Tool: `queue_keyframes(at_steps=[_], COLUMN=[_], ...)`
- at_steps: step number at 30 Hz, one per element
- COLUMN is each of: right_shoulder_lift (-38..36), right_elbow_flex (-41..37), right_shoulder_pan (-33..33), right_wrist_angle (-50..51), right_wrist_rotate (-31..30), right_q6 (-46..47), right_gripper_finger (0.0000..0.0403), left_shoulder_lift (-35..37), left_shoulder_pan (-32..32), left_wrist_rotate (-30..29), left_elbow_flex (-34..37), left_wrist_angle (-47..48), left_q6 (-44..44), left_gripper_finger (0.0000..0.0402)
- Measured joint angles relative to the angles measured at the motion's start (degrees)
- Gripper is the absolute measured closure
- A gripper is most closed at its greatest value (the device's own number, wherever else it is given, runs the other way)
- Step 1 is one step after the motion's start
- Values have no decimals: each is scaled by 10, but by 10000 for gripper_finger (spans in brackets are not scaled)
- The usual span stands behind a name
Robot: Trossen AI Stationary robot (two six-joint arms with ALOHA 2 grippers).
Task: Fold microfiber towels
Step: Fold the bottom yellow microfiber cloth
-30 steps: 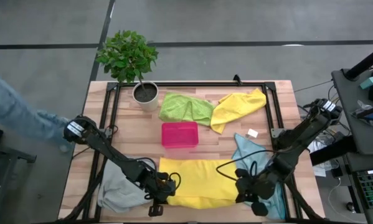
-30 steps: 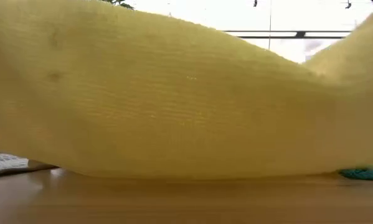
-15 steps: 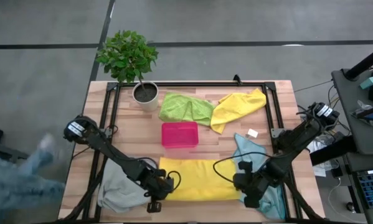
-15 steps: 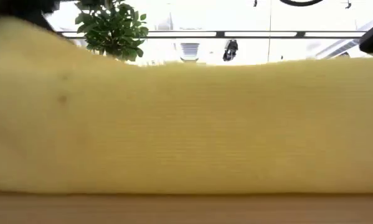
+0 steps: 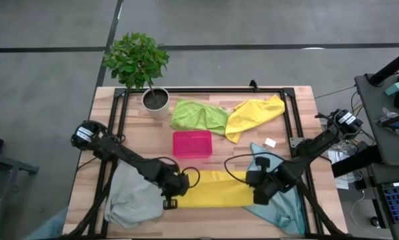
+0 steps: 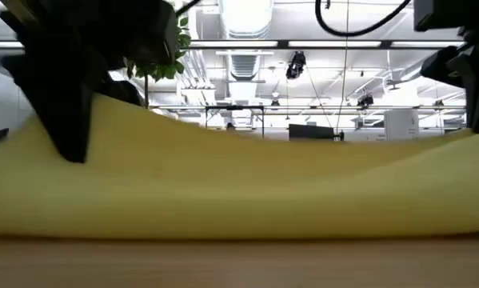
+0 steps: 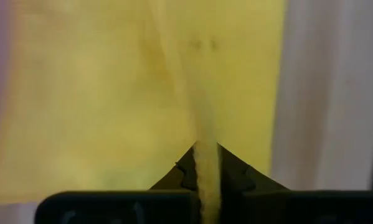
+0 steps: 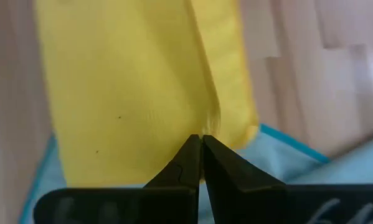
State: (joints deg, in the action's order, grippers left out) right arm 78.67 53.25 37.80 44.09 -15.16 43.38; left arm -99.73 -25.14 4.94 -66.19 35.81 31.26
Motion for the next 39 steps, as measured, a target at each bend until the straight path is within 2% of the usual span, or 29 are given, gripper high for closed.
queue_keyframes(at_steps=[4, 14, 39], right_shoulder_lift=[0, 1, 2], right_elbow_flex=[0, 0, 0], right_shoulder_pan=[-18, -42, -48], right_wrist_angle=[22, 24, 26], right_wrist_rotate=[-5, -14, -43], right_q6=[-6, -34, -29], right_gripper_finger=[394, 394, 394], left_shoulder_lift=[-1, -4, -4], left_shoulder_pan=[24, 60, 64], left_wrist_rotate=[-33, -85, -85], left_elbow_flex=[1, 2, 71], left_wrist_angle=[33, 38, -16], left_q6=[-16, -52, -31], left_gripper_finger=[402, 402, 401])
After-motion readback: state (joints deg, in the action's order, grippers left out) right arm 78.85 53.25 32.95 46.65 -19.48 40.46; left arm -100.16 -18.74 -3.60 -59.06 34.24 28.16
